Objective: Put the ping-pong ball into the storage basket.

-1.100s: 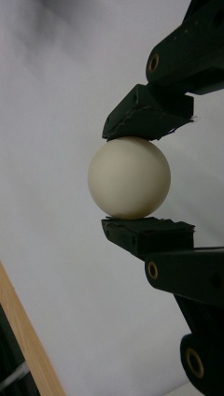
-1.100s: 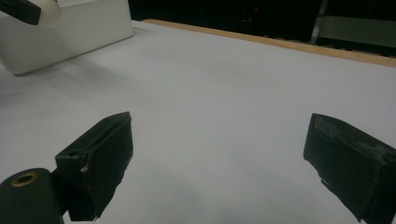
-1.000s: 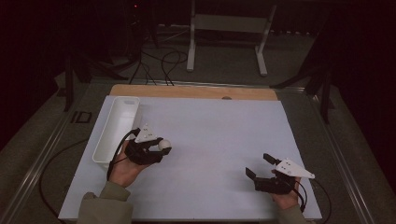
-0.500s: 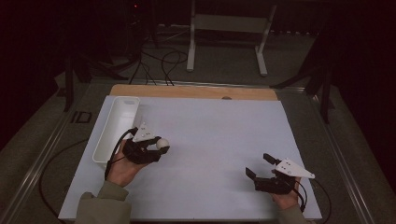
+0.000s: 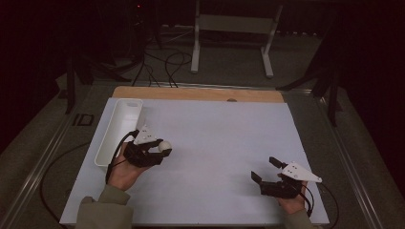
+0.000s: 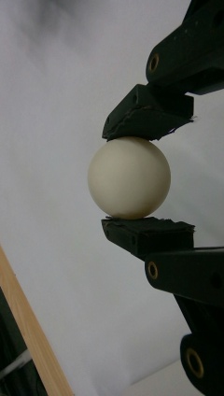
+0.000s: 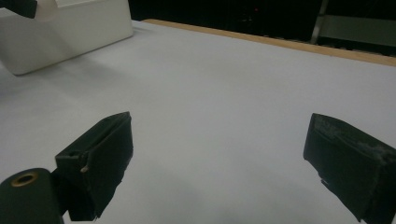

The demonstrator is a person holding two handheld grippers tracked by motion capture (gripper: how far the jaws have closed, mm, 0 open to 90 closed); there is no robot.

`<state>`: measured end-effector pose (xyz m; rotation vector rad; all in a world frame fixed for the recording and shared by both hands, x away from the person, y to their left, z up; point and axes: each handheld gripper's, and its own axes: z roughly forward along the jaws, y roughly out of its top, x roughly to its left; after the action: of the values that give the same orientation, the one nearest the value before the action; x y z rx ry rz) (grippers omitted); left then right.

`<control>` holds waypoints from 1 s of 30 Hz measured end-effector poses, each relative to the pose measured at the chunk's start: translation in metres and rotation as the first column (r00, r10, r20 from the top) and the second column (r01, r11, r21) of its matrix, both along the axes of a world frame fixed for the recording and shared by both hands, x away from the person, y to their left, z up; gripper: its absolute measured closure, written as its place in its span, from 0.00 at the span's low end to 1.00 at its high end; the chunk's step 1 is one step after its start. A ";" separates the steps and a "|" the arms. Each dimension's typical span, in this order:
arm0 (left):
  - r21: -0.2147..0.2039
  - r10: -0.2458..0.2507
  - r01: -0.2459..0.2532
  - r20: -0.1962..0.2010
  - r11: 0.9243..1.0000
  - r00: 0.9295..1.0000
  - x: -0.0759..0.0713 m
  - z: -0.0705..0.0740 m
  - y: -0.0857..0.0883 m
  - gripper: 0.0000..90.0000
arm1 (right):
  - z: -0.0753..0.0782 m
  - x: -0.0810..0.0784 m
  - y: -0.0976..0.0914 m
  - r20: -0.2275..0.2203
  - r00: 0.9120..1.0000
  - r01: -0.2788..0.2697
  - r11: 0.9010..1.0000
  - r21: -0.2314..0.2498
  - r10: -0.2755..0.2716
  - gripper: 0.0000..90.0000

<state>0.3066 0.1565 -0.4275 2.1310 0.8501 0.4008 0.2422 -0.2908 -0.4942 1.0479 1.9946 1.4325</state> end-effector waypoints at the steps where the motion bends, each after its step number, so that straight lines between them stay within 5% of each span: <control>1: -0.001 0.004 -0.004 0.000 1.000 1.000 0.000 0.001 0.001 0.57 | 0.000 0.000 0.000 0.000 1.000 0.000 1.000 0.000 0.000 0.09; 30: -0.009 0.050 -0.050 0.009 0.999 0.999 -0.001 0.004 0.016 0.57 | 0.000 0.000 0.000 -0.001 1.000 0.001 1.000 0.000 -0.001 0.09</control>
<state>0.3060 0.1721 -0.4236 2.1018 0.8997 0.4311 0.2421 -0.2907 -0.4940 1.0492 1.9946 1.4323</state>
